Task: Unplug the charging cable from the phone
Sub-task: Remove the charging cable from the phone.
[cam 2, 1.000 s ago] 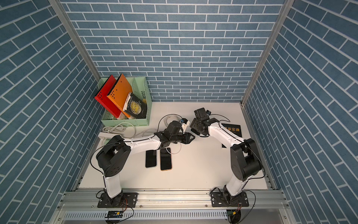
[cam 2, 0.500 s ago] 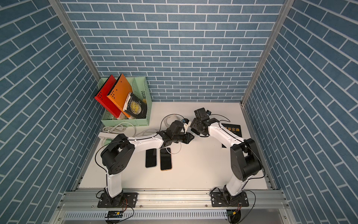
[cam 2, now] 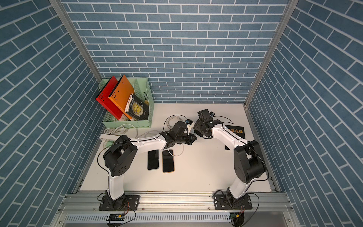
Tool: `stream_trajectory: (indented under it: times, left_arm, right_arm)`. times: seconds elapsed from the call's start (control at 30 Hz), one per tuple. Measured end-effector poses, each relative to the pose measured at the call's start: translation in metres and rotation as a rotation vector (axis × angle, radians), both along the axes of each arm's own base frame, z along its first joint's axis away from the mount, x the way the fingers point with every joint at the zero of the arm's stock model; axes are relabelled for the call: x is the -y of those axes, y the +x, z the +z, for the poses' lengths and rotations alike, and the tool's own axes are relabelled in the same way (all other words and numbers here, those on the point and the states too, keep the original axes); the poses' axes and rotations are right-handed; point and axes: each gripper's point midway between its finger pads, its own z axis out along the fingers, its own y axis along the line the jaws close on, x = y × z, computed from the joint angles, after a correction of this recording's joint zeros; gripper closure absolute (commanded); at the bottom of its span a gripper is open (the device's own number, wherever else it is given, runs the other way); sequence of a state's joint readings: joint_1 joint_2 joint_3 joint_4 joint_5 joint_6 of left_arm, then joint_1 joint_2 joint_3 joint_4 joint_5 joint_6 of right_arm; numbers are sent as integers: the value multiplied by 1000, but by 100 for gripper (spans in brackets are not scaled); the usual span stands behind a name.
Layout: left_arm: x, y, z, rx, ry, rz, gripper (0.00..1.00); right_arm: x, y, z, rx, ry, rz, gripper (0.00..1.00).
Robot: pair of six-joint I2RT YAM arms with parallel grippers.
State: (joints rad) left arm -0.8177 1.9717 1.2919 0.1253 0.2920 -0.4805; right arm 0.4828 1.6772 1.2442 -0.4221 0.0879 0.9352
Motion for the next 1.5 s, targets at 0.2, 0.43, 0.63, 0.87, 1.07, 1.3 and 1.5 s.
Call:
stream_trajectory:
  times: [0.2, 0.43, 0.63, 0.87, 1.07, 1.3, 1.5]
  left_arm:
    - [0, 0, 0, 4, 2, 0, 100]
    - [0, 1, 1, 8, -1, 0, 100]
    - [1, 2, 2, 13, -5, 1, 100]
    - [2, 4, 6, 27, -16, 7, 100]
    - [4, 7, 10, 44, -29, 12, 100]
    - [-3, 0, -4, 2, 14, 8, 100]
    - [-5, -2, -9, -13, 30, 8, 100]
  right_arm:
    - [3, 2, 0, -5, 11, -5, 62]
    - [5, 3, 0, -10, 21, -8, 64]
    - [7, 4, 0, -13, 30, -13, 65]
    - [10, 7, 3, -9, 44, -20, 66]
    - [12, 11, 9, -4, 45, -28, 66]
    - [41, 34, 24, 74, 8, -125, 69]
    - [54, 42, 29, 103, -12, -168, 68]
